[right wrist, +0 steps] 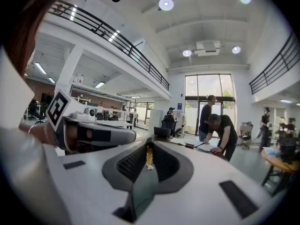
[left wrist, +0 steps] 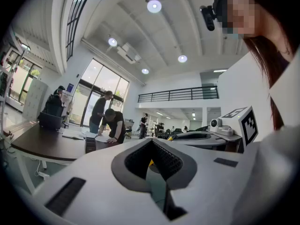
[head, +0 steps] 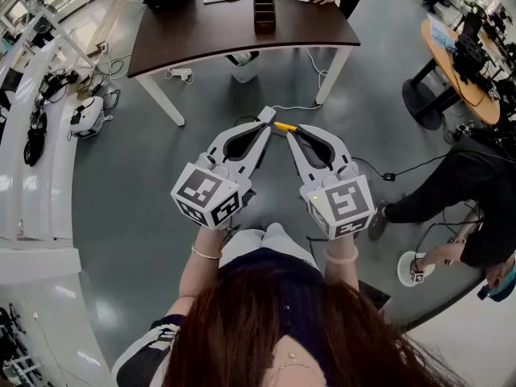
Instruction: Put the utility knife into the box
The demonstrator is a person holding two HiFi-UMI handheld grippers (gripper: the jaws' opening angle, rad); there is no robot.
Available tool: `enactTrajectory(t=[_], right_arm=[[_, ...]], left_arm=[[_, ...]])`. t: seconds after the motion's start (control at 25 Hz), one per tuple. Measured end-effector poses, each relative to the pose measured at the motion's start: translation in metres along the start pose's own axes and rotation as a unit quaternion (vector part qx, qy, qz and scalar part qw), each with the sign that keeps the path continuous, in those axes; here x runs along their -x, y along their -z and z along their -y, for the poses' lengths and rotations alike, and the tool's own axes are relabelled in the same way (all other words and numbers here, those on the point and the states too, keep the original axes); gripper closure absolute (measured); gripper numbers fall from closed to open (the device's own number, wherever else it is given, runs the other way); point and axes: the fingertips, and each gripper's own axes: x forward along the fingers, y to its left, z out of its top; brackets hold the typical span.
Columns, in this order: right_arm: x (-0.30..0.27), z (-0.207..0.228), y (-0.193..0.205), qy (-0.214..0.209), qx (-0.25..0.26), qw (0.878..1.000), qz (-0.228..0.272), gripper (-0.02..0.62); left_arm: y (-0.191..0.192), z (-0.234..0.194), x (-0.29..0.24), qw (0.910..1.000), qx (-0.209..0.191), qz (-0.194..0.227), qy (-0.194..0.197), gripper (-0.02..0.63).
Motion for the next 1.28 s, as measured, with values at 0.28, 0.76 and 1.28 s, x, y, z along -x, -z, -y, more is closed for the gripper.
enactTrajectory(t=[0.28, 0.76, 1.28], right_arm=[[0.003, -0.001, -0.004, 0.000, 0.002, 1.000, -0.001, 0.546], [0.004, 0.012, -0.006, 0.000, -0.004, 1.000, 0.012, 0.546], [-0.030, 0.066, 0.002, -0.018, -0.010, 1.000, 0.011, 0.546]], left_arm=[[-0.002, 0.001, 0.002, 1.0000, 0.002, 0.000, 0.000, 0.606], [0.003, -0.001, -0.009, 0.9999, 0.012, 0.000, -0.001, 0.606], [0.014, -0.023, -0.058, 0.9993, 0.032, -0.009, -0.018, 0.606]])
